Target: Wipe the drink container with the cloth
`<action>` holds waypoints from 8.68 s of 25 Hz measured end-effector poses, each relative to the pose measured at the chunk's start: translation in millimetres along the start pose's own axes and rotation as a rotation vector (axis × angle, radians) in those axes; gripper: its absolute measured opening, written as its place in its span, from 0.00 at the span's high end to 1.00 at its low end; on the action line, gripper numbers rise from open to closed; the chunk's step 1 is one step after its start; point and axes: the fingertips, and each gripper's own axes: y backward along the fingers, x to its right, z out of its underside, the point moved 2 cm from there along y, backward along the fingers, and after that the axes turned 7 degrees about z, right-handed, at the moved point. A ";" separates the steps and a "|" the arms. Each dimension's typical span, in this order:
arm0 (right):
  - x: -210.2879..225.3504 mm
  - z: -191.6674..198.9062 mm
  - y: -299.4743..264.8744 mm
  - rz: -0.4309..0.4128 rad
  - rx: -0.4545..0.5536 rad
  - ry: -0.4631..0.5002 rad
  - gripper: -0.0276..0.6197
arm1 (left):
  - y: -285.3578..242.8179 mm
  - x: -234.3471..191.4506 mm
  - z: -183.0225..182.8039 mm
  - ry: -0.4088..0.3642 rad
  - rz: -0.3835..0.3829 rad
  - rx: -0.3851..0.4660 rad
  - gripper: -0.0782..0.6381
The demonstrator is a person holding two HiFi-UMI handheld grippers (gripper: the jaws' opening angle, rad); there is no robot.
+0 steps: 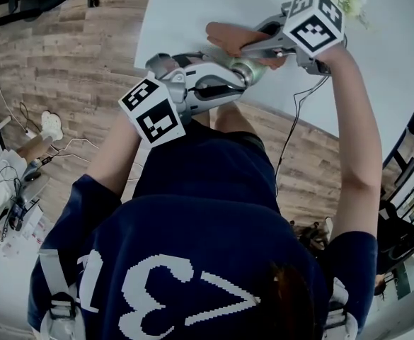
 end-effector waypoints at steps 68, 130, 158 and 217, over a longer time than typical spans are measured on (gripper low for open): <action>-3.6 15.8 37.9 0.618 1.010 -0.311 0.86 | 51.1 -73.2 44.6 0.659 -0.579 0.141 0.86; 1.9 88.3 -13.8 1.158 0.637 0.023 0.86 | 67.8 -97.3 65.9 1.184 -0.746 0.449 0.86; -6.1 65.0 -39.2 0.899 0.703 -0.163 0.86 | 47.5 -102.2 50.3 1.146 -0.669 0.426 0.86; 19.4 111.4 -5.6 0.934 0.727 -0.304 0.86 | 36.7 -103.5 40.4 1.023 -0.532 0.296 0.86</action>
